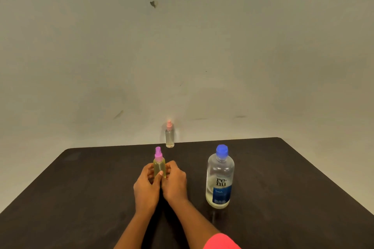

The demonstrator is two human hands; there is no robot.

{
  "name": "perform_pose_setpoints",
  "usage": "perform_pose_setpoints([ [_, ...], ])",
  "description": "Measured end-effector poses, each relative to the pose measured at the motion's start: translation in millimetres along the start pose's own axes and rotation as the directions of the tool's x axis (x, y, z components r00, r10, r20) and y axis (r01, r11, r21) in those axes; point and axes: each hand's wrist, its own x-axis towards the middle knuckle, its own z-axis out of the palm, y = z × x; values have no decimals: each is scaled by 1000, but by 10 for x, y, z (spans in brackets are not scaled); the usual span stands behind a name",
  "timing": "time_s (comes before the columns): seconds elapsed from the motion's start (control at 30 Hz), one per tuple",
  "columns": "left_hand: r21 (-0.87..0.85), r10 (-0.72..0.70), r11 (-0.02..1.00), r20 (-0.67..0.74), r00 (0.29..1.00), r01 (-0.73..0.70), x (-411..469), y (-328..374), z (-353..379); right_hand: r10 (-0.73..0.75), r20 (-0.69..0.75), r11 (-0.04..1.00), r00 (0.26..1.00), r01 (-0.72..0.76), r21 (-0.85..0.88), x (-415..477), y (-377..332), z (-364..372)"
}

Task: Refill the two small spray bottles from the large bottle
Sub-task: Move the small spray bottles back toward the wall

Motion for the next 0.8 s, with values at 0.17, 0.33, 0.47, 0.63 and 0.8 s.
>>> perform_pose_setpoints([
  [0.17,23,19,1000,-15,1000,-18,407,-55,197,38,-29,999,999,-38,7,429,33,149],
  [0.33,62,46,997,-23,999,-44,837,-131,382,40,-102,998,994,-44,-40,837,60,267],
  [0.47,98,42,994,-15,999,-40,1125,-193,497,60,-108,997,992,-64,-31,1081,86,368],
  [0.63,139,33,990,-15,999,-31,1383,-249,577,83,-115,991,990,-93,-91,1331,90,438],
  [0.8,176,30,984,-25,999,-25,1506,-302,626,150,-108,983,983,-160,-95,1432,115,487],
])
